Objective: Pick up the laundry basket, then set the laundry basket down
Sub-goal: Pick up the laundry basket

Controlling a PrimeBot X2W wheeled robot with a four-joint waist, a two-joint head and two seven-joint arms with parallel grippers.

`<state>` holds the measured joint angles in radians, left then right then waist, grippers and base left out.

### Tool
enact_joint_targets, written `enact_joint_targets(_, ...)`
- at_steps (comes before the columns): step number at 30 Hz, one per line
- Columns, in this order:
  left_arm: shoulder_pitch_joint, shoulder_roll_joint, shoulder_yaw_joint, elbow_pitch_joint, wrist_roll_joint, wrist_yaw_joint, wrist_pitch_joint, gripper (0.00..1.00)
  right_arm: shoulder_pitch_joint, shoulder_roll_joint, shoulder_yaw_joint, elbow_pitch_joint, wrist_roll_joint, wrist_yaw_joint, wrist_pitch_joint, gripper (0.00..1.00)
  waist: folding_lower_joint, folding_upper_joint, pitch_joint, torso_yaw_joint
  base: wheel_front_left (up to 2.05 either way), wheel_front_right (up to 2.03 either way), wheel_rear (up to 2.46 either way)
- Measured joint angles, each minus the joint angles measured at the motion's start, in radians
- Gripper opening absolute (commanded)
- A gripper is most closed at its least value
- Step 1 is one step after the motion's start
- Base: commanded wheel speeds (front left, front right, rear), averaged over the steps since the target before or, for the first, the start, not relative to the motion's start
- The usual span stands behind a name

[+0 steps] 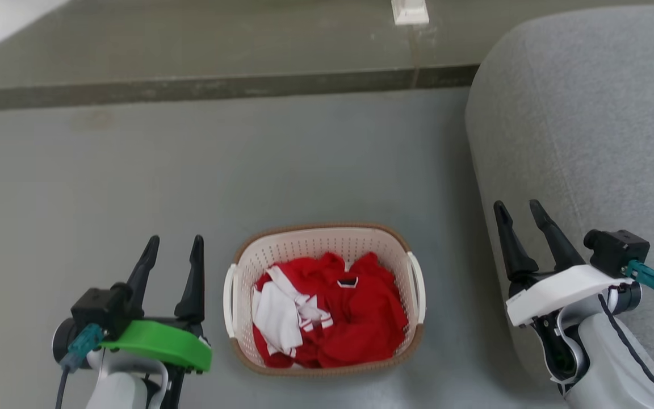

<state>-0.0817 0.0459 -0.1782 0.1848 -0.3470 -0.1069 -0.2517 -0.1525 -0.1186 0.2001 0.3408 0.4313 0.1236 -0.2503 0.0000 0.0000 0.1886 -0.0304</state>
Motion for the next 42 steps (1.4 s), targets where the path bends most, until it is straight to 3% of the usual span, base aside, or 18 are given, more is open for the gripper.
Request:
enact_joint_targets(17, -0.184, -0.005, -0.099, 0.204, -0.021, -0.009, 0.000, 1.00, -0.136, -0.018, 0.047, 0.207, 0.024, 0.000, 0.000, 1.00, 0.0000, 0.0000, 0.207, 0.038, 0.00, 0.00, 0.00)
enact_joint_targets(31, -0.414, -0.013, -0.165, 0.457, -0.145, -0.016, 0.015, 1.00, -0.304, -0.025, 0.109, 0.333, 0.080, 0.001, 0.030, 1.00, 0.0001, 0.0000, 0.413, 0.079, 0.00, 0.00, 0.00)
enact_joint_targets(42, -0.585, -0.019, -0.216, 0.573, -0.210, -0.017, 0.053, 1.00, -0.418, -0.035, 0.168, 0.380, 0.104, 0.001, 0.044, 1.00, 0.0000, 0.0000, 0.564, 0.089, 0.00, 0.00, 0.00)
